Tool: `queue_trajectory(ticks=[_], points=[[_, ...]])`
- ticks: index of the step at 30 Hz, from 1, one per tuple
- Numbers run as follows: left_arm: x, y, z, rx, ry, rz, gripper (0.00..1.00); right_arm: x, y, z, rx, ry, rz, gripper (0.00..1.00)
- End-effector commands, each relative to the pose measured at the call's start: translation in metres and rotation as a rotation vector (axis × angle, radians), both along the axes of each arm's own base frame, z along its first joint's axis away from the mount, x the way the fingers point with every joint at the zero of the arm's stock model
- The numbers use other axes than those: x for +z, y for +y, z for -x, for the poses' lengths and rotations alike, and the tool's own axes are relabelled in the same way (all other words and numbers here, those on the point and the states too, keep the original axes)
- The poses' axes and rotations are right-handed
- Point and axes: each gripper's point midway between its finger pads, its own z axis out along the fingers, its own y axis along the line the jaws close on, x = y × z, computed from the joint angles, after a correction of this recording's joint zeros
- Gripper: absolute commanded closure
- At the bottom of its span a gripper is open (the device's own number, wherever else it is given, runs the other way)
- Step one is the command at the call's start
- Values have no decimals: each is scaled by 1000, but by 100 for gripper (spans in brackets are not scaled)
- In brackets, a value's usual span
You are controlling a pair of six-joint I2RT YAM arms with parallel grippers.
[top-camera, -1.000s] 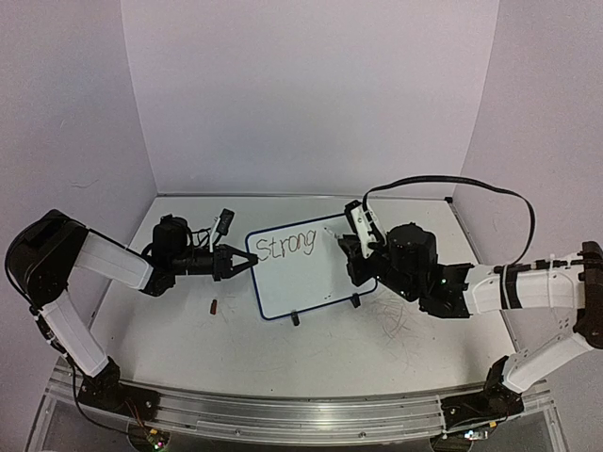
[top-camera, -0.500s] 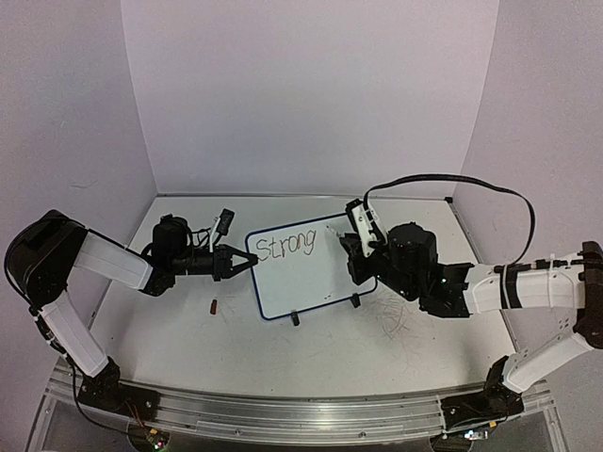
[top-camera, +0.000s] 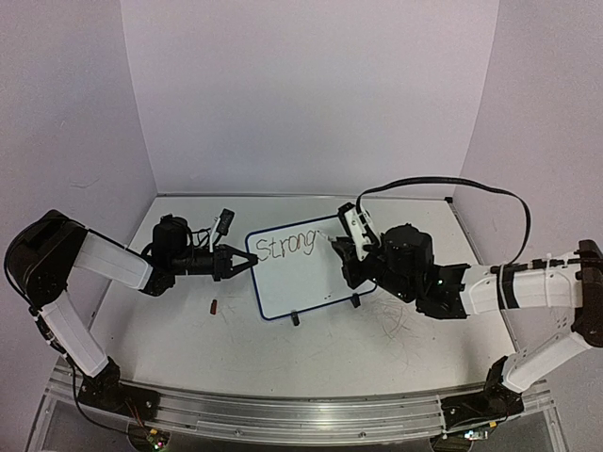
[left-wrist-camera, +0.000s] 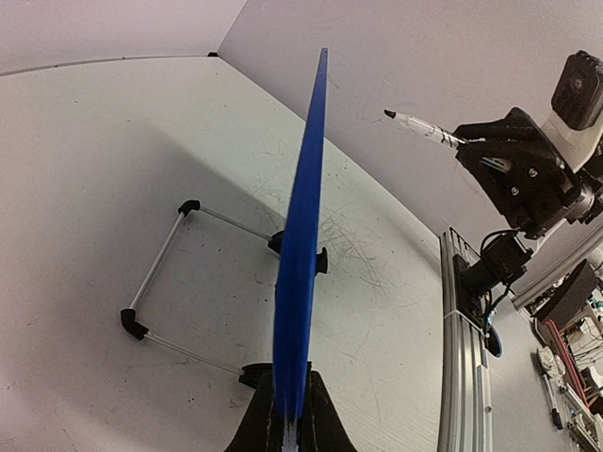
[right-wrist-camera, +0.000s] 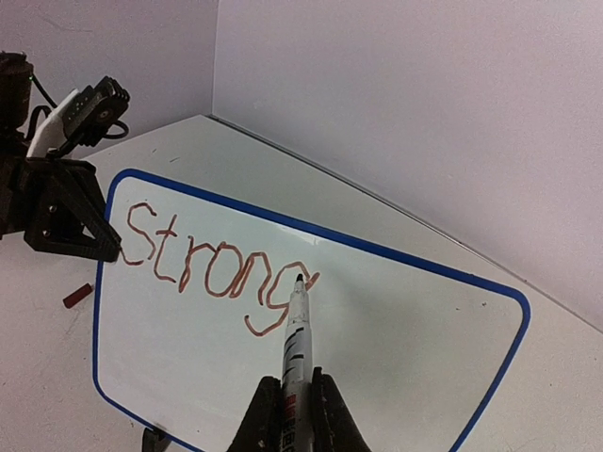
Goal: Write a sentence on the whiteboard
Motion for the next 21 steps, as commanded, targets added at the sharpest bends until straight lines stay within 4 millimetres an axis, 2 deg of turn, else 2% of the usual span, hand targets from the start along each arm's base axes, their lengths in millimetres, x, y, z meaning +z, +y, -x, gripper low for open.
queue_trajectory(ticks=[1,5,10,21], points=[[-6,4,-6,36,8,-49,100,12,-1,-10,-25,-4,-67,100],[-6,4,-6,34,6,-48,100,9,2,-13,-28,-1,-61,100],[-5,4,-5,33,4,-49,100,3,-10,-24,-116,15,-56,100],[-5,4,-6,32,2,-51,100,-5,-20,-34,-178,35,-54,100]])
